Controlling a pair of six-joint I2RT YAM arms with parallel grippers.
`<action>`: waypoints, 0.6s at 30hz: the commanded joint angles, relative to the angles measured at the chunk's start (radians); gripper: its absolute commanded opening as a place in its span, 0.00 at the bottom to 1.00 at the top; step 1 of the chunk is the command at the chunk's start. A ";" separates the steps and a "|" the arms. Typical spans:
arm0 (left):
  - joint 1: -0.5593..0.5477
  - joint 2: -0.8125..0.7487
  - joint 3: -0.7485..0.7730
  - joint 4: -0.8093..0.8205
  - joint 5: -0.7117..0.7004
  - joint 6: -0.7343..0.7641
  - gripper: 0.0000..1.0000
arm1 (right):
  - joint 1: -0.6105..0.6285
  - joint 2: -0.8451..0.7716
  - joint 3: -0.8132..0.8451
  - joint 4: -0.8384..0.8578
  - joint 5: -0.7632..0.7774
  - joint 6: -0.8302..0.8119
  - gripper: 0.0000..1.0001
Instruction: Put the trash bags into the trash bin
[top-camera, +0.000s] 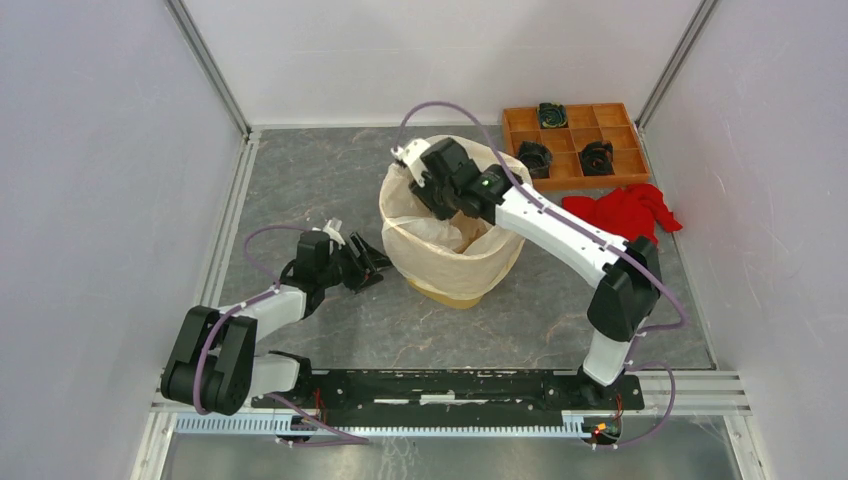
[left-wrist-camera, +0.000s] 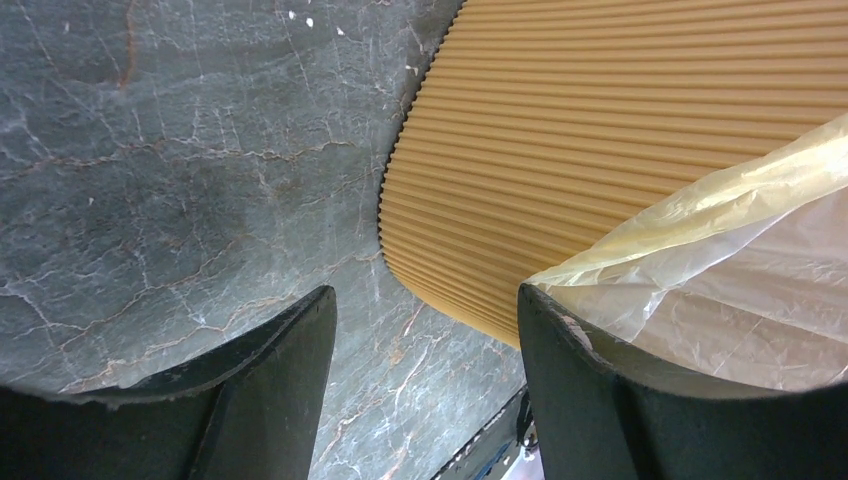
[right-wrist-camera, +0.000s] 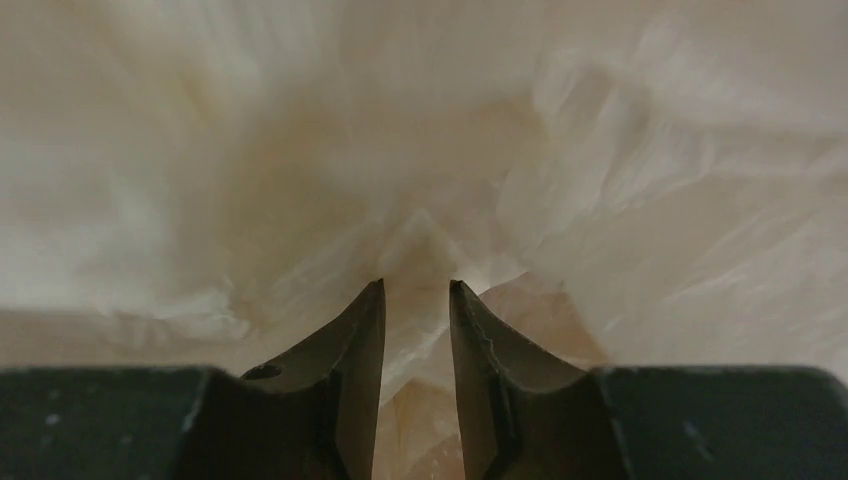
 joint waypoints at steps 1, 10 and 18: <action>-0.010 -0.012 -0.007 0.041 -0.053 0.013 0.73 | 0.004 -0.061 -0.139 0.011 -0.058 -0.001 0.37; -0.016 -0.019 -0.002 0.038 -0.060 0.008 0.72 | 0.003 0.058 -0.209 0.290 -0.148 0.126 0.55; -0.018 -0.115 -0.026 -0.037 -0.113 0.027 0.72 | 0.003 0.112 -0.292 0.444 -0.131 0.180 0.62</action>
